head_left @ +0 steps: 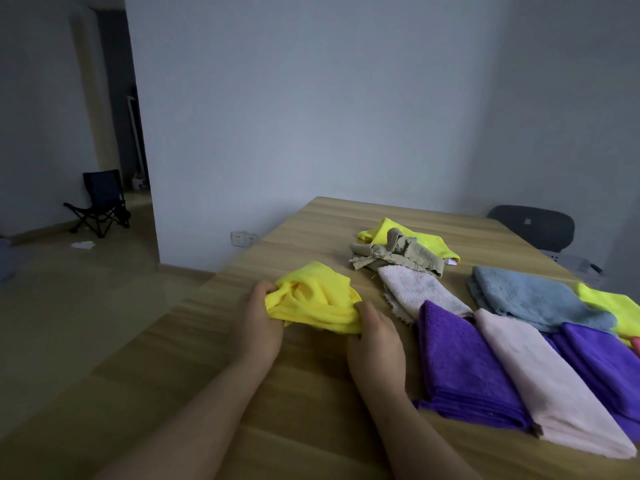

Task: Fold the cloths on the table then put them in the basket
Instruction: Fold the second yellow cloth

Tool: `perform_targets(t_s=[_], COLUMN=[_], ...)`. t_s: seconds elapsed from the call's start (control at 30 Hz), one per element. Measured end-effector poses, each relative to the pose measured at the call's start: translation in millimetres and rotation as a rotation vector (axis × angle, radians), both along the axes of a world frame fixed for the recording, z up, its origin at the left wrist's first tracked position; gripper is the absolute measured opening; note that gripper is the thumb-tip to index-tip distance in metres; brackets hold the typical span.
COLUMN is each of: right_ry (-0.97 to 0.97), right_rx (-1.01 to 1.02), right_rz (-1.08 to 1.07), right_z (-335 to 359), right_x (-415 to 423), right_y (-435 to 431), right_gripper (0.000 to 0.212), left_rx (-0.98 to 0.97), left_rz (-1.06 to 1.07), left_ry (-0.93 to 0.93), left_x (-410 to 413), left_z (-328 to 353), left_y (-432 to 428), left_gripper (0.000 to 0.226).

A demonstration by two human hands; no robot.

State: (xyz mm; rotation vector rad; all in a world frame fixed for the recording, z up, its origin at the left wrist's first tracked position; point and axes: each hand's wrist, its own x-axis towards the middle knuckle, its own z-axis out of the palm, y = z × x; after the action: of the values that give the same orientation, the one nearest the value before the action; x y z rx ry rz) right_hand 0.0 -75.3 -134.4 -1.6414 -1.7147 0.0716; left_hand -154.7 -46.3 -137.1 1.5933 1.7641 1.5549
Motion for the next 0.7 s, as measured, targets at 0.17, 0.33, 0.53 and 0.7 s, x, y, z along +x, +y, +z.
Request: perform_targets(t_s=[0.17,0.33,0.53,0.7], right_ry=[0.141,0.263,0.207,0.190], right_rx=[0.092,0.089,0.346,0.357], right_rz=[-0.030,-0.058,-0.119,-0.217], right_z=[-3,-4,5,11], right_x=[5,10,11,13], right_y=[7,5,-7,-22], right_gripper=[0.049,0.046,0.024,0.034], left_rx=[0.003,-0.110,0.094,0.001], left_rz=[-0.136,-0.271,-0.021,-0.053], left_ry=[-0.318,-0.663,-0.206,-0.176], left_x=[-2,-11,-21,-11], left_z=[1,10,12,0], left_y=[-3,-9,-17,-21], left_gripper=[0.028,0.019,0.024,0.087])
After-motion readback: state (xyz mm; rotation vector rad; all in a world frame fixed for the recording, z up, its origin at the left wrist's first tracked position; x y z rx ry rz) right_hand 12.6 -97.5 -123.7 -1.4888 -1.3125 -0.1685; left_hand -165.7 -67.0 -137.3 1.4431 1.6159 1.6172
